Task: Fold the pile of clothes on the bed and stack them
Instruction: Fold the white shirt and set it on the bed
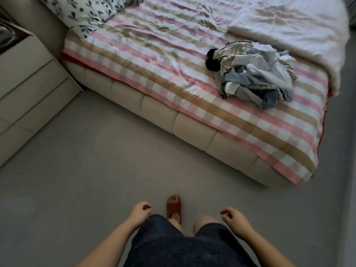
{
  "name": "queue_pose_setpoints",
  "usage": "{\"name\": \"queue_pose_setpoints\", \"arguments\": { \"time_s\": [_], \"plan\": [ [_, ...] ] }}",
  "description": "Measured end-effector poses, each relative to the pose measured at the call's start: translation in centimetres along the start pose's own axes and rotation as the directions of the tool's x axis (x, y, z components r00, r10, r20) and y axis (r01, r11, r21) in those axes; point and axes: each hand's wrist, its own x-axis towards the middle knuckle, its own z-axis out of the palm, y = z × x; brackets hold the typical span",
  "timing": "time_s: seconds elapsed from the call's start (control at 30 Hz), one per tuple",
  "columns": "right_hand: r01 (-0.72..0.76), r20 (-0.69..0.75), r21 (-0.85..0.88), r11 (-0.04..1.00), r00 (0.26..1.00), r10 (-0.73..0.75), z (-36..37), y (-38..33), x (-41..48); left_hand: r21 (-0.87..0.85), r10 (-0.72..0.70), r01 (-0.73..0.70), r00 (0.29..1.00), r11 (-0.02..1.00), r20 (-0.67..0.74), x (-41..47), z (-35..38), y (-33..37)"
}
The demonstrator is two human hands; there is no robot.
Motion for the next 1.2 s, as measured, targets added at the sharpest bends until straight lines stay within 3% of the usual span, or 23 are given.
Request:
{"name": "queue_pose_setpoints", "arguments": {
  "time_s": [0.23,0.4,0.6,0.97,1.2],
  "plan": [
    [-0.2,-0.017,0.064,0.978,0.979,0.201,-5.7,-0.3,5.6,0.083,0.193,-0.197,0.98,0.977,0.052,7.3,-1.3,14.1],
    [-0.226,0.018,0.052,0.973,0.974,0.225,-11.8,-1.0,10.7,0.111,0.244,-0.252,0.967,0.961,0.079,11.5,0.4,22.2],
    [-0.153,0.009,-0.032,0.988,0.988,0.153,-20.2,-2.8,16.1,0.155,0.219,-0.234,0.97,0.96,0.108,14.6,2.3,29.1],
    [0.121,-0.159,0.002,0.993,0.98,-0.119,-28.2,-11.5,24.2,0.29,0.383,-0.39,0.92,0.874,0.083,19.5,1.5,40.0],
    [0.117,-0.214,0.021,0.993,0.971,-0.11,-31.4,-16.0,28.8,0.354,0.427,-0.493,0.868,0.794,0.253,24.7,0.6,48.5]
  ]
}}
